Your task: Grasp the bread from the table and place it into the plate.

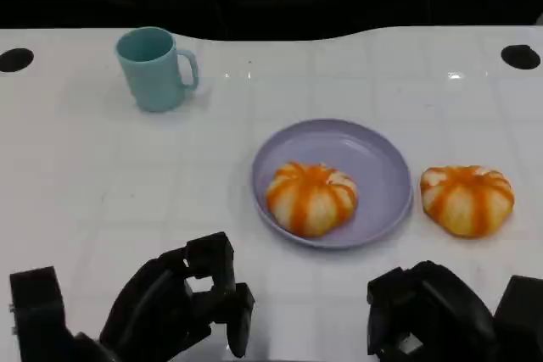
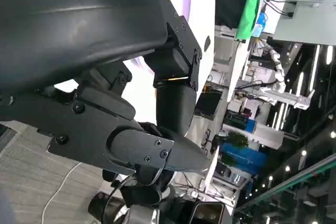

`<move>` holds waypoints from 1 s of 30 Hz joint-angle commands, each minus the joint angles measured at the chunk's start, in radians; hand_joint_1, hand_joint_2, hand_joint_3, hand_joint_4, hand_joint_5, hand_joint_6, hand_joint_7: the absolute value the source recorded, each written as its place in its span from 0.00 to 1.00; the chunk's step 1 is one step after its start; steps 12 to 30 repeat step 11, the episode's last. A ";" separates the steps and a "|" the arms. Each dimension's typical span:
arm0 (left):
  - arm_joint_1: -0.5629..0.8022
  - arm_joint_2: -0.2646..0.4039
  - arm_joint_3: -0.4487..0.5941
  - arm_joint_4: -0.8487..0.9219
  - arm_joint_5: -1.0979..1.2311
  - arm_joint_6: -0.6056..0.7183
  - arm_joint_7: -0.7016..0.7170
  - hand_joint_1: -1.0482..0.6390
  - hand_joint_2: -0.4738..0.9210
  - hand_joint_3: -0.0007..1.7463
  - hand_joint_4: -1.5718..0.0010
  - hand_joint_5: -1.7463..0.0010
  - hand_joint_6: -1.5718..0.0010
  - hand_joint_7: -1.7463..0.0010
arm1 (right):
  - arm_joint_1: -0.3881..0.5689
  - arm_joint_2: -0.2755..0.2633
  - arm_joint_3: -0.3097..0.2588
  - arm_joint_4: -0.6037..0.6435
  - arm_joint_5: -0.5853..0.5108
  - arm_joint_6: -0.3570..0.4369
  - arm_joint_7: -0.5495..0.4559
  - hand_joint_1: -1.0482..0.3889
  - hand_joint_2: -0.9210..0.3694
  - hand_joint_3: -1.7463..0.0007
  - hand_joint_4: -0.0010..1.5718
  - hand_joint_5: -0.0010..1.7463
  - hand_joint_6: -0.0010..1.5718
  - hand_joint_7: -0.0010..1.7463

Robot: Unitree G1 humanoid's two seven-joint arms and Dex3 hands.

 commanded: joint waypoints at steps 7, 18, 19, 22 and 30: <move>-0.015 -0.005 0.013 0.026 -0.006 -0.004 -0.042 0.19 1.00 0.07 0.40 0.00 0.52 0.00 | -0.013 -0.012 -0.011 0.014 -0.005 -0.021 -0.001 0.00 0.58 0.34 0.98 0.72 1.00 0.54; -0.014 -0.006 0.014 0.025 0.008 -0.008 -0.039 0.19 1.00 0.08 0.40 0.00 0.52 0.00 | -0.014 -0.015 -0.009 0.014 -0.013 -0.030 -0.003 0.00 0.58 0.34 0.98 0.72 1.00 0.54; -0.014 -0.006 0.014 0.025 0.008 -0.008 -0.039 0.19 1.00 0.08 0.40 0.00 0.52 0.00 | -0.014 -0.015 -0.009 0.014 -0.013 -0.030 -0.003 0.00 0.58 0.34 0.98 0.72 1.00 0.54; -0.014 -0.006 0.014 0.025 0.008 -0.008 -0.039 0.19 1.00 0.08 0.40 0.00 0.52 0.00 | -0.014 -0.015 -0.009 0.014 -0.013 -0.030 -0.003 0.00 0.58 0.34 0.98 0.72 1.00 0.54; -0.014 -0.006 0.014 0.025 0.008 -0.008 -0.039 0.19 1.00 0.08 0.40 0.00 0.52 0.00 | -0.014 -0.015 -0.009 0.014 -0.013 -0.030 -0.003 0.00 0.58 0.34 0.98 0.72 1.00 0.54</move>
